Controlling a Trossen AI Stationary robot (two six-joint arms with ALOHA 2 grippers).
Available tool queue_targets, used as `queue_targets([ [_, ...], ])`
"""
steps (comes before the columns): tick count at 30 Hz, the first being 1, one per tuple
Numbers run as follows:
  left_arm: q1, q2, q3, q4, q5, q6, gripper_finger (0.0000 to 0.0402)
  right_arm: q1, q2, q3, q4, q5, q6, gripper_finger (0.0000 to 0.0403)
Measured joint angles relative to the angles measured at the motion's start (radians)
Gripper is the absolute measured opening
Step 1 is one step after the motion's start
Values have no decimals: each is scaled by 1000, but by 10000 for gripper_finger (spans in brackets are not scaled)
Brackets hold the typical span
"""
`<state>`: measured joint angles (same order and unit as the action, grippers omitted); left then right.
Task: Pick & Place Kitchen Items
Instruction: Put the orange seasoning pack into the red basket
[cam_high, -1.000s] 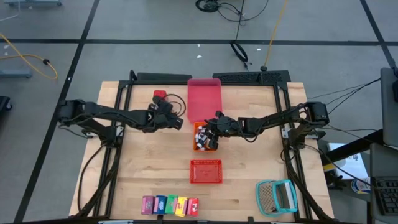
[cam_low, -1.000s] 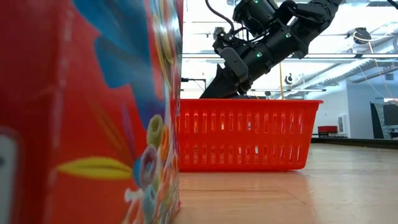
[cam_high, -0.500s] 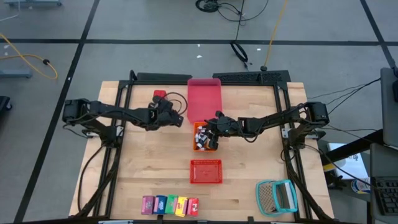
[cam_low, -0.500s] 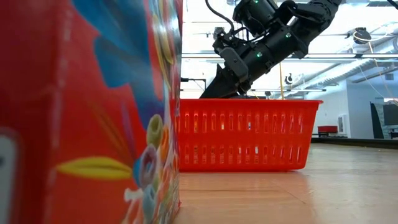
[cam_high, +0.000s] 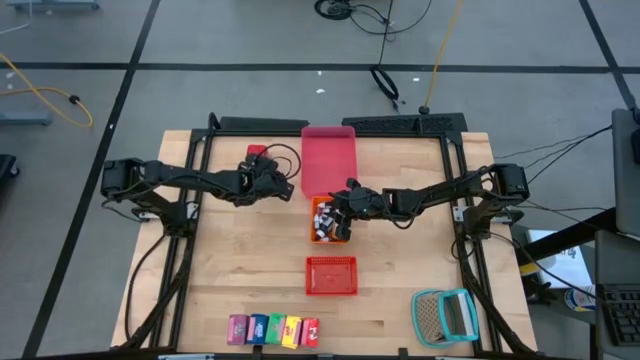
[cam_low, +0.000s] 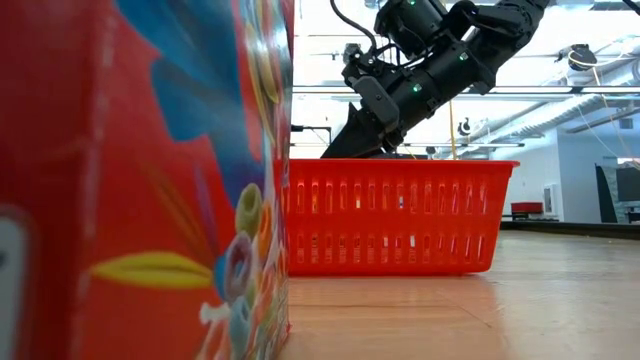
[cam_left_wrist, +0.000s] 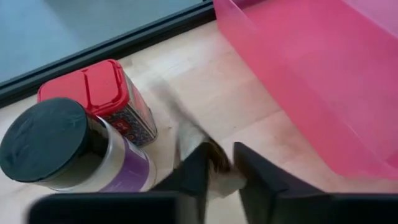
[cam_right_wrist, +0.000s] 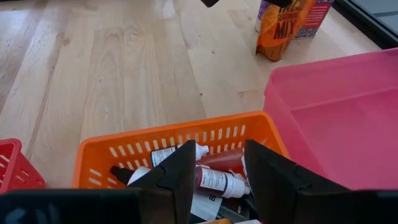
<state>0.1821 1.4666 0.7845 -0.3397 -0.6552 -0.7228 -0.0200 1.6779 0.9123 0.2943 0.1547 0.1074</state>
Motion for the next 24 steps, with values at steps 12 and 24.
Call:
queue_targets([
  [12,-22,-3,0,0,5,74,2,0,0,0,0,1,0,132],
  [24,-131,-90,12,-18,41,178,0,-21,0,0,-3,6,0,132],
])
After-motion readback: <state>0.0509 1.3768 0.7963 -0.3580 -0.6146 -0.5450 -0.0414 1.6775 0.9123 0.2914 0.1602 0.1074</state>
